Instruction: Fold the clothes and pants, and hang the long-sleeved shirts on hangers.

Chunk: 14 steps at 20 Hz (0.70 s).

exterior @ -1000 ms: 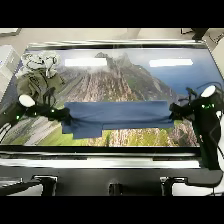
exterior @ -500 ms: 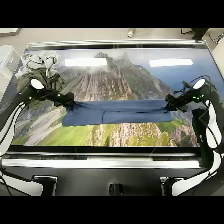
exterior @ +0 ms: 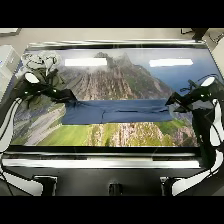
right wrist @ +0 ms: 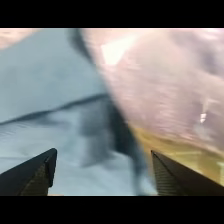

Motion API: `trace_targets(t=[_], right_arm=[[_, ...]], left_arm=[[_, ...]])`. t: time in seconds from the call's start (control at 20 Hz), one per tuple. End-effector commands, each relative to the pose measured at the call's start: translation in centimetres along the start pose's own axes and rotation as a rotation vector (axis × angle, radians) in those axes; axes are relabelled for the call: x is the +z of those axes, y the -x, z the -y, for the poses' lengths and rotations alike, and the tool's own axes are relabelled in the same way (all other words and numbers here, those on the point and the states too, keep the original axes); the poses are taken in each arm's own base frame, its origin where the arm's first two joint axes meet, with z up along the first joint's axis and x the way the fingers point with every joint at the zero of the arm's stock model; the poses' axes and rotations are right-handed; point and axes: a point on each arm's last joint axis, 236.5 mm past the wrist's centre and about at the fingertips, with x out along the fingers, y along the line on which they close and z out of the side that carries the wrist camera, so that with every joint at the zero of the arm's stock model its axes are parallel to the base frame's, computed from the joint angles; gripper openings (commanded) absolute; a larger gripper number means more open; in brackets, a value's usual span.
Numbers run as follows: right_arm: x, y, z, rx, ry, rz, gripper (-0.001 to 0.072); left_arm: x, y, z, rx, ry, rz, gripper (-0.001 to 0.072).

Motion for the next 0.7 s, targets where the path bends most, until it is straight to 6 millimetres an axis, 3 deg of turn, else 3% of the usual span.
trace_targets(t=[0.0, 0.2, 0.25, 0.3, 0.35, 0.4, 0.5, 0.6, 0.65], right_arm=[[-0.7, -0.6, 1.9, 0.015, -0.028, -0.069, 0.0711], [-0.3, -3.8, -0.6, 0.127, -0.019, -0.097, 0.0692], [-0.1, -4.2, -1.5, 0.151, -0.019, -0.093, 0.0633], [0.1, -4.6, -2.2, 0.156, -0.009, -0.083, 0.0458], [0.2, -4.9, -2.9, 0.156, 0.008, -0.077, 0.0221], [0.1, -4.8, -3.9, 0.172, 0.033, -0.076, 0.0035], [-0.5, -3.2, -6.7, 0.243, 0.137, -0.063, 0.0033], [-1.2, -0.1, -9.5, 0.277, 0.193, -0.023, 0.0033], [-1.9, 1.8, -11.1, 0.283, 0.237, 0.002, 0.0033]], left_arm=[[-0.4, 3.0, 0.8, -0.013, -0.022, -0.010, 0.0604], [-0.4, 5.4, 4.0, -0.045, -0.064, 0.028, 0.0603], [-0.4, 5.8, 5.0, -0.057, -0.080, 0.040, 0.0603], [-0.4, 5.9, 6.0, -0.070, -0.093, 0.044, 0.0600], [-0.5, 5.8, 6.9, -0.082, -0.105, 0.043, 0.0586], [-0.7, 5.5, 7.8, -0.095, -0.119, 0.037, 0.0585], [-0.5, 4.1, 9.8, -0.104, -0.128, 0.047, 0.0543], [0.0, 1.4, 12.4, -0.112, -0.151, 0.082, 0.0083], [-0.1, -0.5, 13.9, -0.116, -0.170, 0.089, 0.0024]])
